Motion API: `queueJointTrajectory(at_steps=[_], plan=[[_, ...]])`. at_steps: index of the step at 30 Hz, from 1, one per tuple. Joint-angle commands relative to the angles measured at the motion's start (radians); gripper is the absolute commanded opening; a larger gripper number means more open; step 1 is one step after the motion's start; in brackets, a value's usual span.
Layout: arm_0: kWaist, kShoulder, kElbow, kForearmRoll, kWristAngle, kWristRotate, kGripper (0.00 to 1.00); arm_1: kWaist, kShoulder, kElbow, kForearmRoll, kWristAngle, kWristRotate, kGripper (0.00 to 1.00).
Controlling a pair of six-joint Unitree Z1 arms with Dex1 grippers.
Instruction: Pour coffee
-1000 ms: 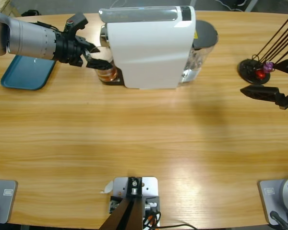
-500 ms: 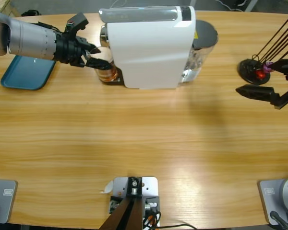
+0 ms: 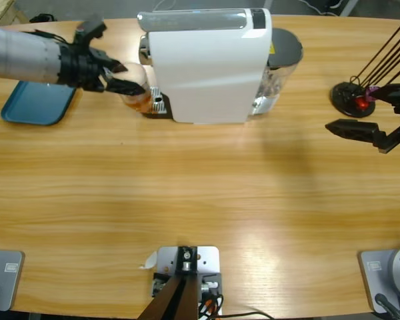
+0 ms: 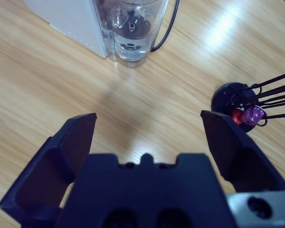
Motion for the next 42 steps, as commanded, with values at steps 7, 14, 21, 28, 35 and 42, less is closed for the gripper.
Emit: queueJointTrajectory(at_steps=[7, 14, 21, 28, 35, 42], plan=[[0.256, -0.255, 0.076, 0.071, 0.207, -0.112, 0.000, 0.009, -0.010, 0.047, -0.023, -0.034, 0.006, 1.000], [0.373, -0.199, 0.113, 0.054, 0.314, -0.193, 0.000, 0.009, 0.000, 0.047, -0.025, -0.037, 0.006, 1.000], [0.418, -0.095, 0.124, -0.022, 0.329, -0.212, 0.000, 0.009, 0.011, 0.055, -0.037, -0.031, 0.005, 1.000], [0.426, -0.010, 0.162, -0.144, 0.332, -0.212, 0.000, 0.009, 0.032, 0.055, -0.042, -0.021, 0.005, 1.000], [0.429, 0.031, 0.188, -0.193, 0.338, -0.212, 0.000, 0.009, 0.054, 0.050, -0.042, -0.005, 0.000, 1.000], [0.429, 0.066, 0.193, -0.222, 0.337, -0.254, 0.000, 0.009, 0.060, 0.050, -0.045, 0.004, 0.000, 1.000]])
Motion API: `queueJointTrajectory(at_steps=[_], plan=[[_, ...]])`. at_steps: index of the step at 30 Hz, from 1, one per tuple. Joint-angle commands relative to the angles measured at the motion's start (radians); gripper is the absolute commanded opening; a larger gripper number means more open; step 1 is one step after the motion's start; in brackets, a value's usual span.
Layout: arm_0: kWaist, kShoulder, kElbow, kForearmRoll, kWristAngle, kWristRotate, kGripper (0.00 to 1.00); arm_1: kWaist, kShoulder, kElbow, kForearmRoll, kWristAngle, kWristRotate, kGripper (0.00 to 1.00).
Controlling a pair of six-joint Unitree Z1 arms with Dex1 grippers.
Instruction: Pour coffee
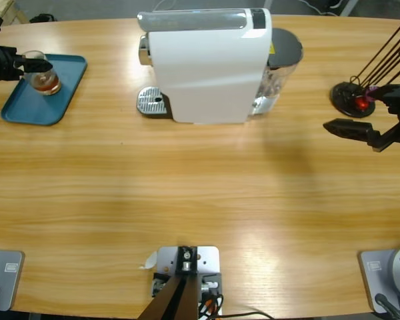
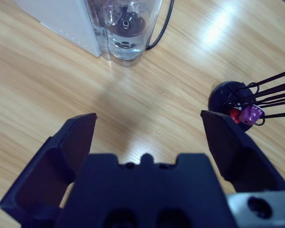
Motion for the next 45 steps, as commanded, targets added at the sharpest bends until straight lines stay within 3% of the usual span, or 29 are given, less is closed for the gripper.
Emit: queueJointTrajectory(at_steps=[1, 2, 3, 4, 12, 18, 23, 28, 33, 40, 45], plan=[[0.009, 0.072, 0.024, -0.036, 0.017, -0.075, 0.165, 0.009, 0.037, 0.029, -0.014, 0.025, 0.000, 1.000], [0.009, 0.074, 0.025, -0.035, 0.018, -0.099, 0.577, 0.009, 0.037, 0.029, -0.014, 0.024, 0.000, 1.000], [0.009, 0.074, 0.030, -0.035, 0.019, -0.106, 0.877, 0.009, 0.037, 0.029, -0.014, 0.025, 0.000, 1.000], [0.009, 0.074, 0.036, -0.036, 0.018, -0.106, 0.978, 0.009, 0.037, 0.029, -0.014, 0.025, 0.000, 1.000], [0.009, 0.015, 0.067, -0.035, 0.028, -0.106, 0.987, 0.009, 0.020, 0.031, -0.012, 0.026, 0.000, 1.000], [0.009, -0.112, 0.105, -0.021, 0.051, -0.103, 0.987, 0.009, -0.007, 0.032, -0.009, 0.021, 0.000, 1.000], [0.006, -0.335, 0.105, 0.181, 0.056, -0.103, 0.987, 0.009, -0.027, 0.035, -0.008, 0.009, 0.000, 1.000], [-0.153, -0.569, 0.085, 0.466, -0.001, -0.105, 1.000, 0.009, -0.006, 0.032, 0.000, -0.050, 0.000, 1.000], [-0.330, -0.743, 0.046, 0.657, -0.052, -0.108, 0.992, 0.009, -0.039, 0.003, 0.113, -0.120, 0.003, 1.000], [-0.367, -0.902, 0.010, 0.874, -0.134, -0.153, 0.991, 0.009, -0.082, -0.005, 0.162, -0.139, 0.008, 1.000], [-0.373, -0.941, 0.041, 0.847, -0.185, -0.152, 0.996, 0.009, -0.110, -0.007, 0.177, -0.138, 0.020, 1.000]])
